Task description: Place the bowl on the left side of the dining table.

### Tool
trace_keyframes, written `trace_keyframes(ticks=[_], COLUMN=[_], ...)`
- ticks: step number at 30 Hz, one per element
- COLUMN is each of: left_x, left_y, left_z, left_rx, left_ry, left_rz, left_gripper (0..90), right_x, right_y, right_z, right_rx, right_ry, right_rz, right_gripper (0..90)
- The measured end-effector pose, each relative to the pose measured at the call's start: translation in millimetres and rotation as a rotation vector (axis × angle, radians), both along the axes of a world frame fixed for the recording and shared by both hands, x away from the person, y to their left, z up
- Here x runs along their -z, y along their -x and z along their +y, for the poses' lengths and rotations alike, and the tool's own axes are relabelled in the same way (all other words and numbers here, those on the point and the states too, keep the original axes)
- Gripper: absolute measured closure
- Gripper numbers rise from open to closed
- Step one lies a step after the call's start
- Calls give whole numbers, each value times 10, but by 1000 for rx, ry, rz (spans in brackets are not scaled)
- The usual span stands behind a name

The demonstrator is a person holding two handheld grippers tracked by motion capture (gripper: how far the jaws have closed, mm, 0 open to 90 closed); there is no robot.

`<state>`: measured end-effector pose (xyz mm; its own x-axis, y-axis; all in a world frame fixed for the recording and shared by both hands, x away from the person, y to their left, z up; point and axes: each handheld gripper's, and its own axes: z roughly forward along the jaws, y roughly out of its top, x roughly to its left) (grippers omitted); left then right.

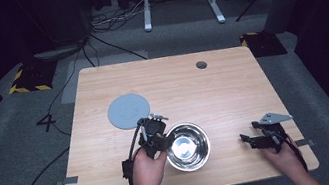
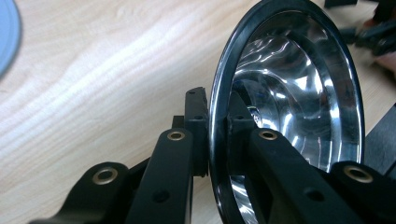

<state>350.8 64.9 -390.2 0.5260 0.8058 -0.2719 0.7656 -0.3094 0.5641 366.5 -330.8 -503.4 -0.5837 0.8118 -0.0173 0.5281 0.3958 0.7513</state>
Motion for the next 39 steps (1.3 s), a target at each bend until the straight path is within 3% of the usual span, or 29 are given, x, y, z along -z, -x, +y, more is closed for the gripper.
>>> trace_keyframes(ticks=[5,8,15,18,26,37,39], left_x=[-66,-143,-279,-316,-382,-447,-453], left_y=[-11,-32,-137,-194,-383,-538,-565], left_z=[26,40,84,129,248,428,484], left_rx=[-24,-24,-30,-24,-74,-114,-124], left_ry=[-1,-33,-63,-52,9,32,53], left_rz=[-40,-60,-68,-69,-76,-99,-96], left_gripper=[833,833,833,832,833,833,833], right_x=[-1,0,3,3,3,3,2], right_y=[0,-3,-15,-15,-13,-12,-13], right_z=[-1,-1,-8,-8,-1,0,1], right_rx=[-1,-1,-7,-7,-5,-5,-4], right_ry=[1,2,11,11,2,3,2], right_rz=[1,0,-8,-8,-5,-6,-5], right_gripper=[243,243,243,244,243,243,243])
